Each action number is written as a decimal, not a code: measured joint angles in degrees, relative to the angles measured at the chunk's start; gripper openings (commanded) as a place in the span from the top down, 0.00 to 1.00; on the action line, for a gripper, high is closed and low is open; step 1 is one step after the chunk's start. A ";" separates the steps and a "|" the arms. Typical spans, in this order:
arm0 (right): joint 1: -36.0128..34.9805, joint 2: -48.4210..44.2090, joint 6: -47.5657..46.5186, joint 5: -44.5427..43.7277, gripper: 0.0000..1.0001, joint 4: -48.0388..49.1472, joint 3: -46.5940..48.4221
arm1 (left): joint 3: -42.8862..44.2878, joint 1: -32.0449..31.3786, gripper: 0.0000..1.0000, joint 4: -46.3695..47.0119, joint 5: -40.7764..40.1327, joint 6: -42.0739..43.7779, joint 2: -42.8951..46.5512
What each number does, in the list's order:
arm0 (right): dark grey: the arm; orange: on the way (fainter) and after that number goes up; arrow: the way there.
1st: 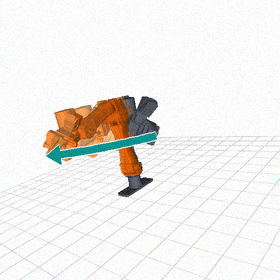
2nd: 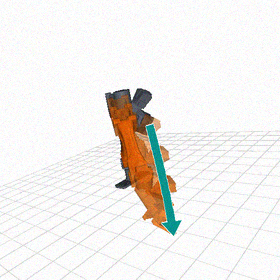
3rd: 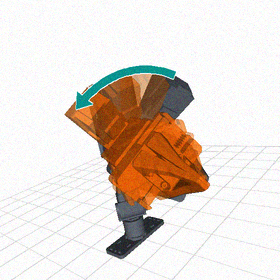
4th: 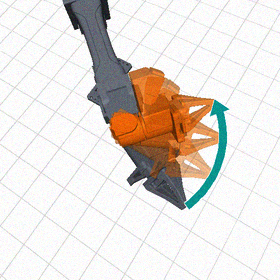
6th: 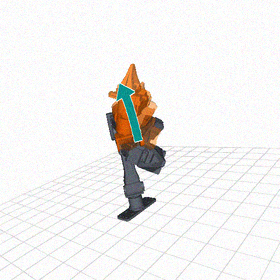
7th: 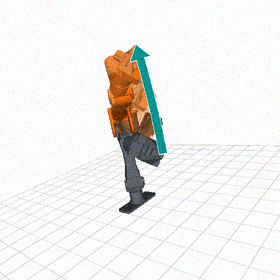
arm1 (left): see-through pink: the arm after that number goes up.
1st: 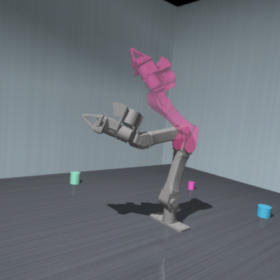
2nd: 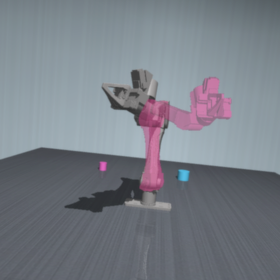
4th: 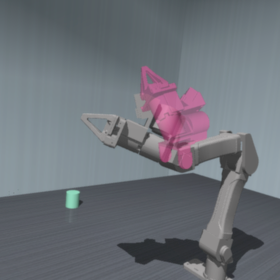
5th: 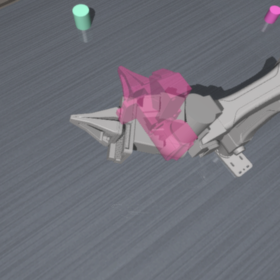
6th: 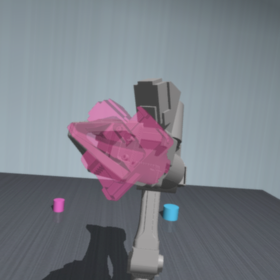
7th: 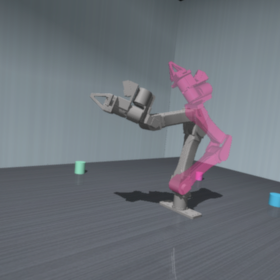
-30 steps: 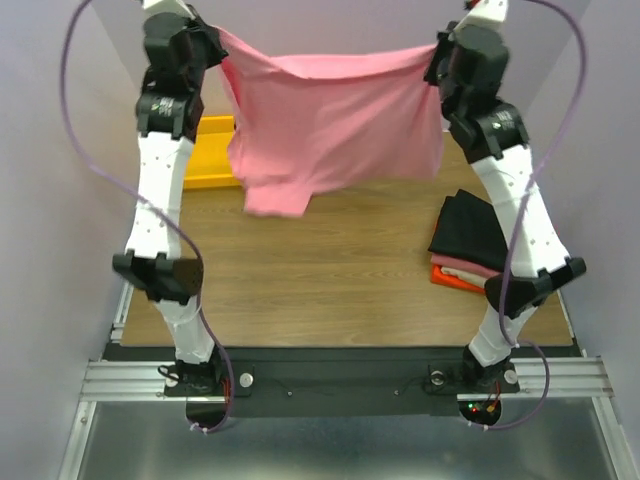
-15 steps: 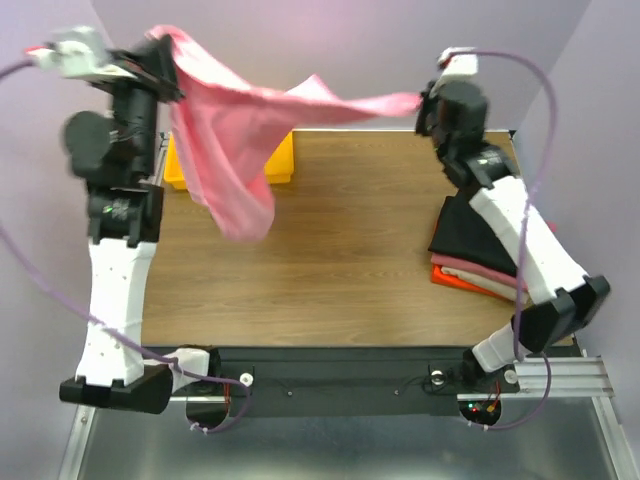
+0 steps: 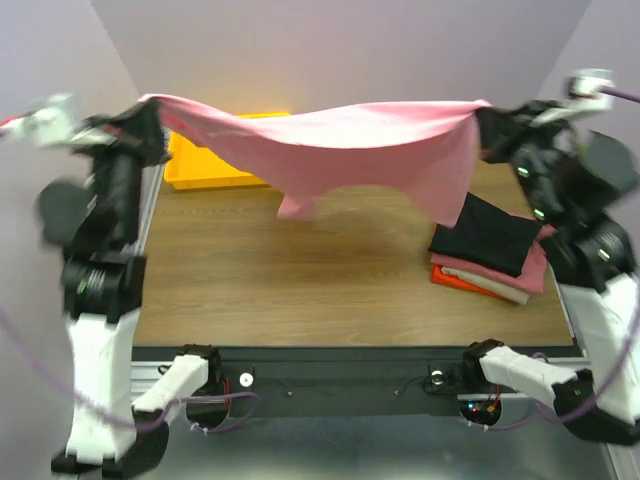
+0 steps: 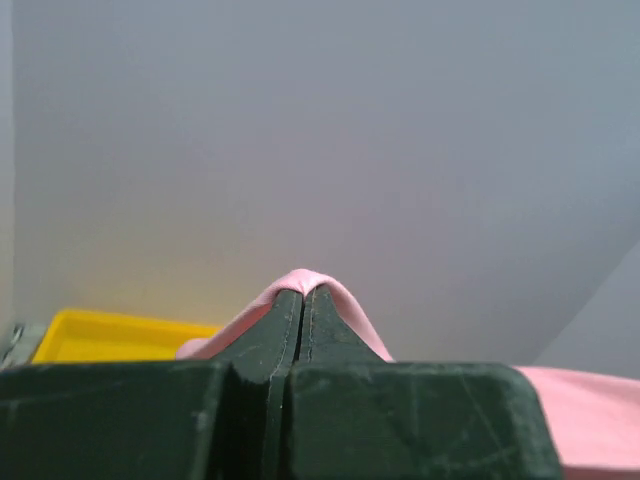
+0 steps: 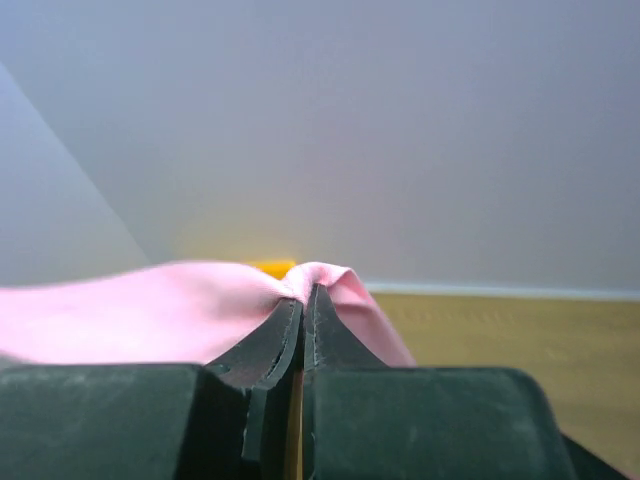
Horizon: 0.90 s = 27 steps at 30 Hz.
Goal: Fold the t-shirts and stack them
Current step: Flatten the tshirt out
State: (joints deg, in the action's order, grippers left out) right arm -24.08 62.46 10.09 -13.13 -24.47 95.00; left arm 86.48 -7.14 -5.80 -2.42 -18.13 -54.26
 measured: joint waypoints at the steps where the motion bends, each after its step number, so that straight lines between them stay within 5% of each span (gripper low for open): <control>1: 0.00 -2.29 0.59 1.57 1.00 0.22 1.51 | 1.70 0.00 1.00 0.39 -0.11 -0.42 3.43; 7: 0.00 -12.52 3.96 11.41 1.00 0.59 5.79 | 9.46 0.02 1.00 1.86 -0.87 -2.58 16.52; 15: 0.00 -12.68 6.86 21.35 1.00 -2.38 6.29 | 16.94 0.02 1.00 -2.08 0.79 -3.63 17.97; 22: 0.00 -10.43 6.58 17.77 1.00 -2.56 5.49 | 13.75 0.02 1.00 -2.51 0.74 -3.63 13.97; 27: -0.02 -2.82 5.14 3.93 1.00 -1.86 3.50 | 8.63 0.02 1.00 1.38 -1.01 -3.13 5.27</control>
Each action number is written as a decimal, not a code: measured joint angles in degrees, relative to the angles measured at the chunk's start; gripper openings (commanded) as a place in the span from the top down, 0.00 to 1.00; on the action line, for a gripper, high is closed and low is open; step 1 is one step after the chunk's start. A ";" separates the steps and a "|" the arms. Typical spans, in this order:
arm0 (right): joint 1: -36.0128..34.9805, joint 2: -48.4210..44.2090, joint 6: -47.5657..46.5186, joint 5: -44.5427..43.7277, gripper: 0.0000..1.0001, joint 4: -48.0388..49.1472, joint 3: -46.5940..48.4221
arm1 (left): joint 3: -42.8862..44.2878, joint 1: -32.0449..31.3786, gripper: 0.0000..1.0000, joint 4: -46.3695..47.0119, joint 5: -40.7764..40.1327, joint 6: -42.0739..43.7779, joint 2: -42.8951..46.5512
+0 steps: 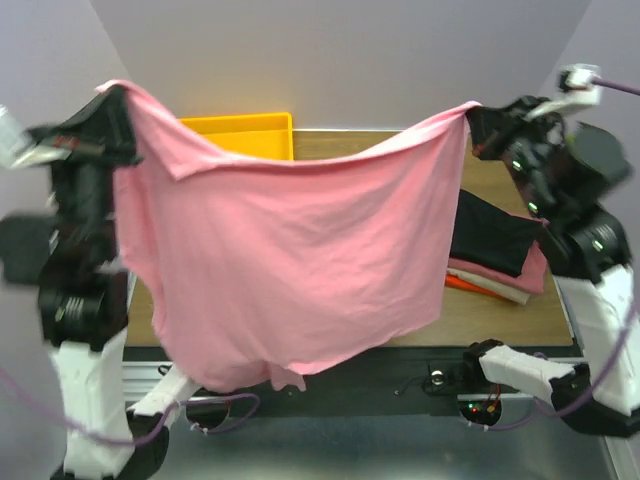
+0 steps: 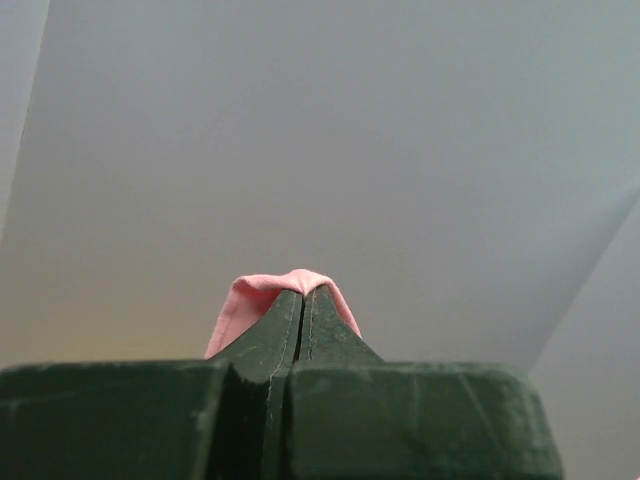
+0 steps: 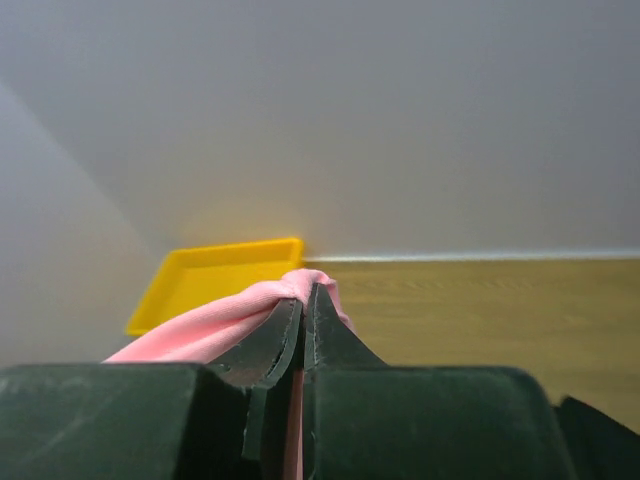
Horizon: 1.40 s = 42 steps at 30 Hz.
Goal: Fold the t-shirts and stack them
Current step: Flatten the tshirt out
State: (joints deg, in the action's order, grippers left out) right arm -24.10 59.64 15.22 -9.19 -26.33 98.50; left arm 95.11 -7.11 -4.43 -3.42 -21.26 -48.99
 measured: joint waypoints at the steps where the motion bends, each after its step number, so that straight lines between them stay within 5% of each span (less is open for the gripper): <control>1: 0.02 3.72 -0.35 -4.33 1.00 0.33 -0.66 | -0.70 0.00 1.00 0.87 -0.52 0.20 -2.91; 6: 1.55 22.80 -2.47 -17.18 1.00 3.54 -1.05 | 2.32 0.13 1.00 2.25 -1.97 1.55 -24.04; 8: 2.97 31.71 -3.52 -19.54 1.00 3.52 2.29 | 11.06 0.44 1.00 -0.81 -1.09 1.88 -35.95; 11: 5.20 44.81 -5.51 -22.32 1.00 0.85 13.90 | 36.74 0.52 1.00 -8.90 3.04 1.86 -57.66; 13: 5.79 48.30 -6.34 -22.82 1.00 0.72 20.22 | 46.56 0.63 1.00 -10.51 5.55 1.25 -64.67; 18: 6.43 44.76 -6.36 -20.72 1.00 2.86 31.65 | 39.89 0.72 1.00 -7.96 8.50 -0.66 -55.21; 28: 6.29 22.21 -6.08 -18.01 1.00 12.37 20.31 | 31.87 0.83 1.00 7.48 7.19 -0.26 -28.59; 42: 6.10 22.03 -6.23 -13.77 1.00 7.69 12.00 | 20.74 0.83 1.00 2.75 5.57 1.92 -27.65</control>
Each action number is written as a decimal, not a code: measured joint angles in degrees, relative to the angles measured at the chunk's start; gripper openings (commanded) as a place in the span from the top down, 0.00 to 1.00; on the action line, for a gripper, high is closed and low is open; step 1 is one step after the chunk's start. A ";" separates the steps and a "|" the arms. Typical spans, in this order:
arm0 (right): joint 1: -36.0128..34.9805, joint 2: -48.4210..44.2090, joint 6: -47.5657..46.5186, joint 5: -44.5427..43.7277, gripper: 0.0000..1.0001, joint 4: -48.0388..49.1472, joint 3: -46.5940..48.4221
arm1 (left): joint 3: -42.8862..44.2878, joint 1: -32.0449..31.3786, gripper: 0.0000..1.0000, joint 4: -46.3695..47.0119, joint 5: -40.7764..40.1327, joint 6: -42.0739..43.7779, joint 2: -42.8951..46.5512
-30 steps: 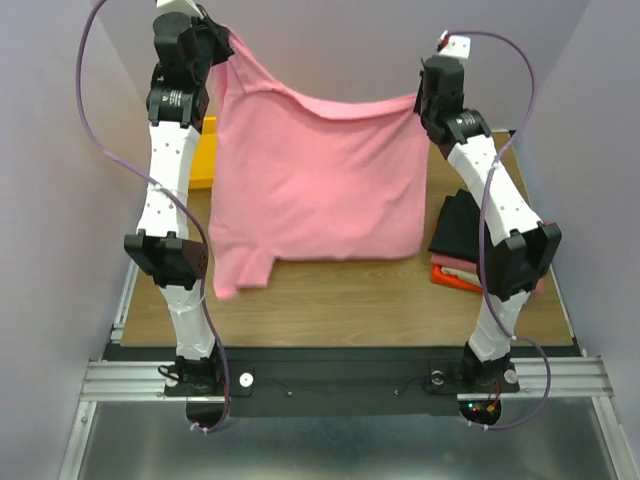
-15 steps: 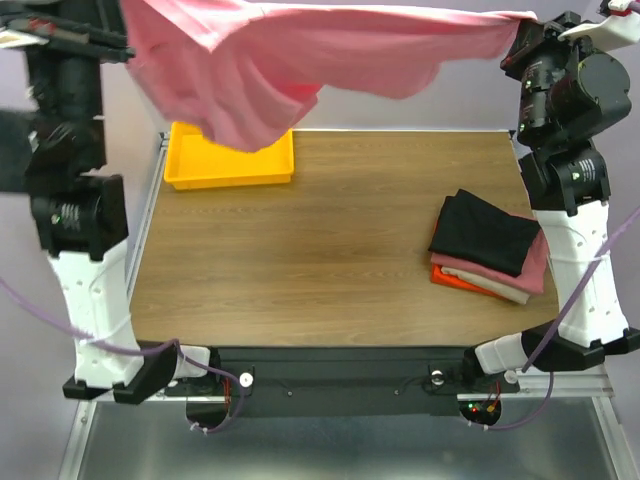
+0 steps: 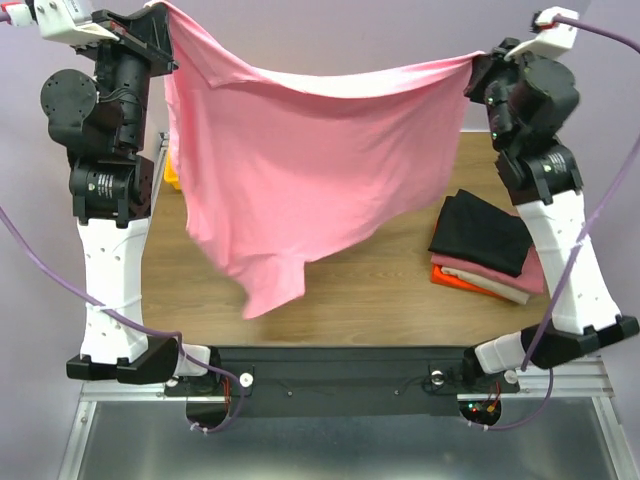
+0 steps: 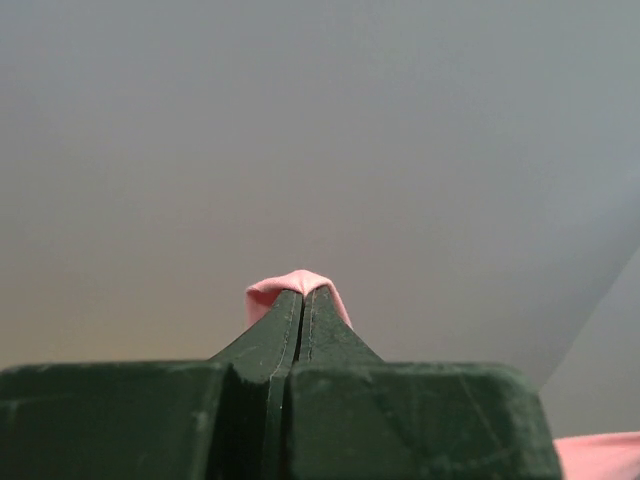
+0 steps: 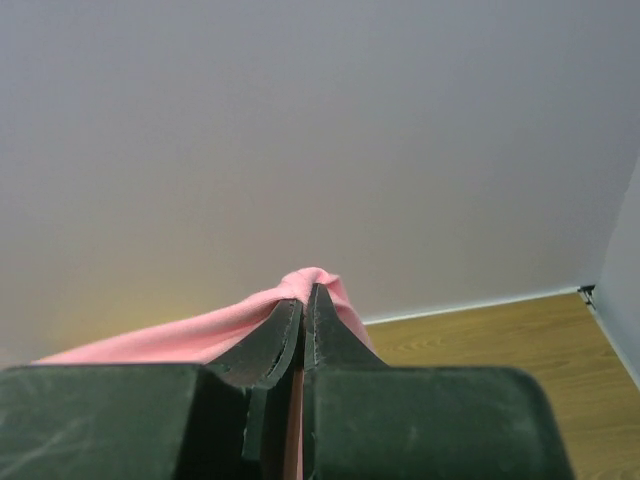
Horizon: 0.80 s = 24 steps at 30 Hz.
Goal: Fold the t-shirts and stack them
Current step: Flatten the tshirt out
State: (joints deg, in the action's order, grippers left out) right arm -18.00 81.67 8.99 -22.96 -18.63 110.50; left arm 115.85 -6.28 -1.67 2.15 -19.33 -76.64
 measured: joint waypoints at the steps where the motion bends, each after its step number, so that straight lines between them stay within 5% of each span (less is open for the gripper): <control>1: 0.00 -0.79 0.02 0.13 1.00 0.07 0.00 | -0.15 0.00 1.00 -0.37 -0.17 0.09 0.02; 8: 0.00 -5.05 -0.04 -0.20 1.00 3.04 0.00 | -2.51 0.00 1.00 0.31 -1.84 0.83 1.99; 14: 0.02 1.25 -0.68 -0.63 1.00 2.95 -0.13 | -2.99 0.00 1.00 1.20 -3.91 0.81 -1.33; 24: -0.02 -0.81 -1.27 1.57 1.00 0.57 -6.16 | -5.22 0.00 1.00 -6.45 -5.22 -0.59 -3.93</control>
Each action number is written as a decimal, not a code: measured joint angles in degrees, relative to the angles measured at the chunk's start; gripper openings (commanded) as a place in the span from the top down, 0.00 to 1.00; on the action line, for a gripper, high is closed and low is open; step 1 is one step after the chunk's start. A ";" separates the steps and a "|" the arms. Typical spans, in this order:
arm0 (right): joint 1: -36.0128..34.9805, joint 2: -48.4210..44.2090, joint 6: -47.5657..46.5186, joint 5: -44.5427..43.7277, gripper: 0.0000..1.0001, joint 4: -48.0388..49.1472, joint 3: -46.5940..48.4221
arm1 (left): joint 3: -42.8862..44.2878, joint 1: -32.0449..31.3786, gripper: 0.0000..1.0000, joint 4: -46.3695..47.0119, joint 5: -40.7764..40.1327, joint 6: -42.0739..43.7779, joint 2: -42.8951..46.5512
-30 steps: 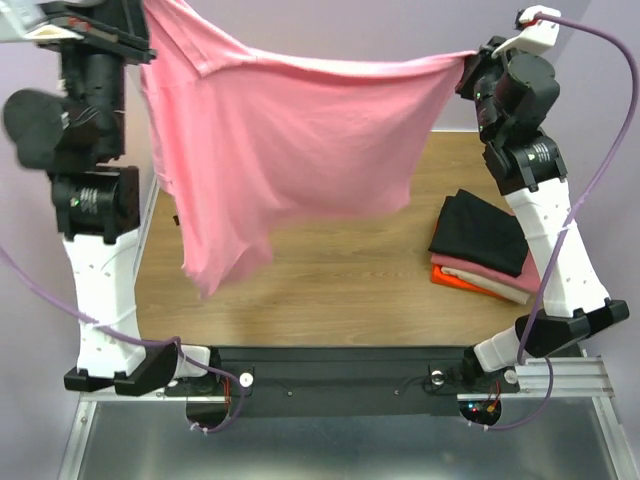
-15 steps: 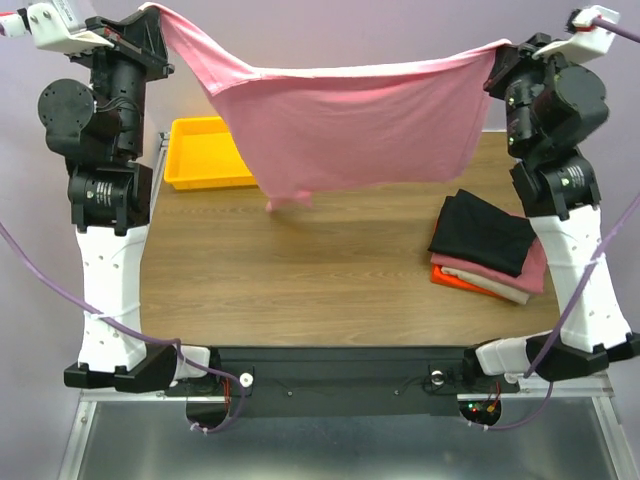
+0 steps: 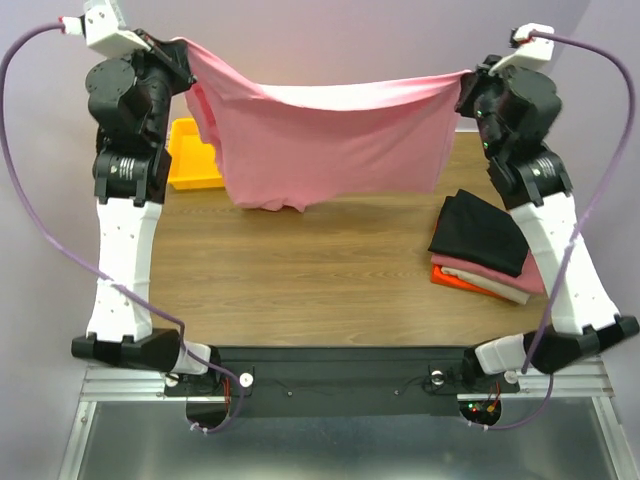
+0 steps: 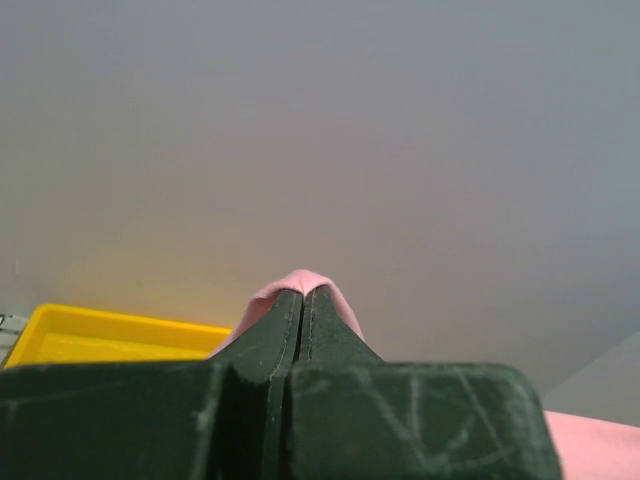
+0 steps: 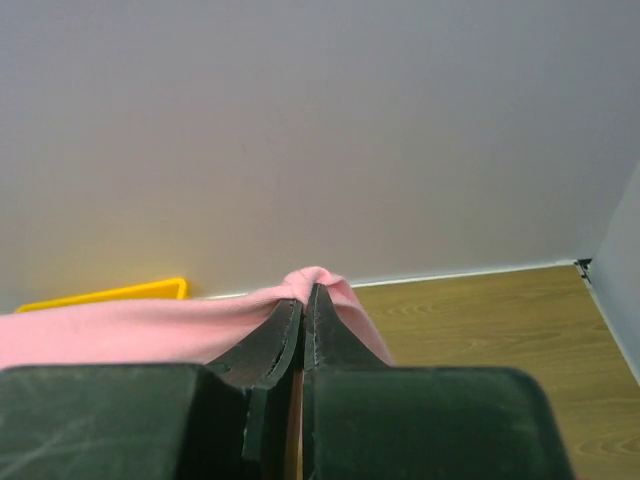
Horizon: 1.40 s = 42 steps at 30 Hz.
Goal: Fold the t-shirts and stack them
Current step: Flatten the tshirt out
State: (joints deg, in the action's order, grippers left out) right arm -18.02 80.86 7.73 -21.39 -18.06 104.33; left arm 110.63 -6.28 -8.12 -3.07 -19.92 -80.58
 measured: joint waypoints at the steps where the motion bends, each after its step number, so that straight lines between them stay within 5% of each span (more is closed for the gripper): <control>1: 0.00 -1.84 0.02 0.83 0.99 -0.26 -0.70 | -0.94 0.00 1.00 -0.33 -0.09 -0.42 1.51; 6: 0.00 -13.92 1.38 5.03 1.00 -1.16 -3.87 | -10.84 0.00 1.00 -1.86 -0.48 -2.95 15.61; 14: 0.00 -30.42 5.99 15.13 1.00 -3.37 -6.62 | -9.92 0.00 1.00 -3.10 -0.61 -4.22 34.21; 20: 0.00 -35.36 8.79 24.00 1.00 -6.16 -5.16 | 0.33 0.02 1.00 -4.13 1.11 -4.22 38.73; 27: 0.00 -39.89 9.94 30.75 1.00 -7.72 -5.92 | 0.55 0.02 1.00 -4.92 2.97 -3.78 39.63; 32: 0.00 -42.36 10.01 30.42 0.99 -6.82 -11.74 | -11.17 0.02 1.00 -2.60 3.78 -2.89 41.18; 42: 0.00 -35.78 11.54 12.96 1.00 -1.14 -45.64 | -47.19 0.02 1.00 10.34 -1.36 -3.17 35.54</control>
State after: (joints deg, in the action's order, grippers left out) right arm -18.02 45.08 19.27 -8.43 -19.20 58.70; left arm 63.44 -6.26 2.22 -4.43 -23.09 -45.04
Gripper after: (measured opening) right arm 0.031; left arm 0.029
